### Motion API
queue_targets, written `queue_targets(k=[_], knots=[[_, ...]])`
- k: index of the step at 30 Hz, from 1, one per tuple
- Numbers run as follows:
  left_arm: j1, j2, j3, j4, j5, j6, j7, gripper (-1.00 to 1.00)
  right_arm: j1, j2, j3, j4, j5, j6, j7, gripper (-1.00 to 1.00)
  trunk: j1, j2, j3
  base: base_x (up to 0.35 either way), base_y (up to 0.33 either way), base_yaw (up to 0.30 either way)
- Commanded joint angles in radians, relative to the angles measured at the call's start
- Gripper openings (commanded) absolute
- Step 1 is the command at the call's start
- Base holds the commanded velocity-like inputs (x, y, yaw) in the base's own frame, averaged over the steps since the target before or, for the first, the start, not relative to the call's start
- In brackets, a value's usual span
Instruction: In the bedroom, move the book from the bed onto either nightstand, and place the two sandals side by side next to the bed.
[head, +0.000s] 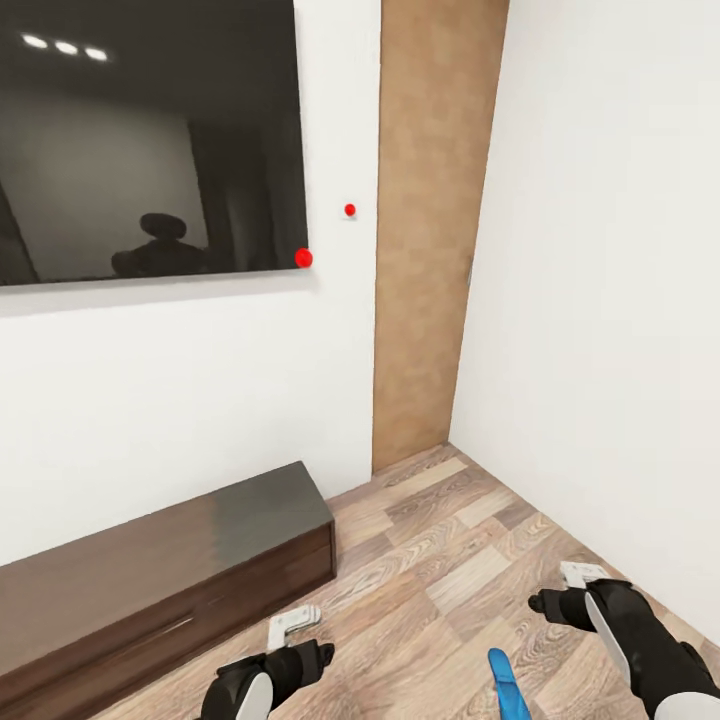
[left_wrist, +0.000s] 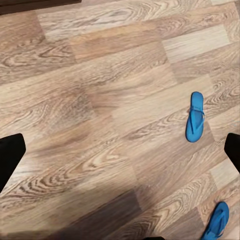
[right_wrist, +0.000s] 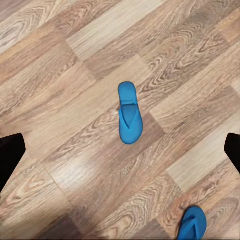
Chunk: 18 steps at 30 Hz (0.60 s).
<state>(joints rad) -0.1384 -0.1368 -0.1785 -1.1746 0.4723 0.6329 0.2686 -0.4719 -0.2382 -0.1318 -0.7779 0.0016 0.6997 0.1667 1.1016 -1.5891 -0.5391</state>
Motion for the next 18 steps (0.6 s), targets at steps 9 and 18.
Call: queue_targets(k=[9, 18], knots=[[-0.004, 0.0, 0.019, -0.002, 0.019, 0.003, 0.027, 1.0, -0.059, 0.018, 0.0, 0.011, 0.0, 0.016, -0.001, 1.0, 0.035, -0.064, -0.03, 0.0, 0.0, -0.042], [-0.004, 0.001, 0.064, -0.018, 0.031, 0.003, 0.031, 1.0, -0.095, 0.075, 0.005, 0.035, 0.0, 0.02, -0.004, 1.0, 0.069, -0.127, -0.058, 0.0, 0.0, -0.007]])
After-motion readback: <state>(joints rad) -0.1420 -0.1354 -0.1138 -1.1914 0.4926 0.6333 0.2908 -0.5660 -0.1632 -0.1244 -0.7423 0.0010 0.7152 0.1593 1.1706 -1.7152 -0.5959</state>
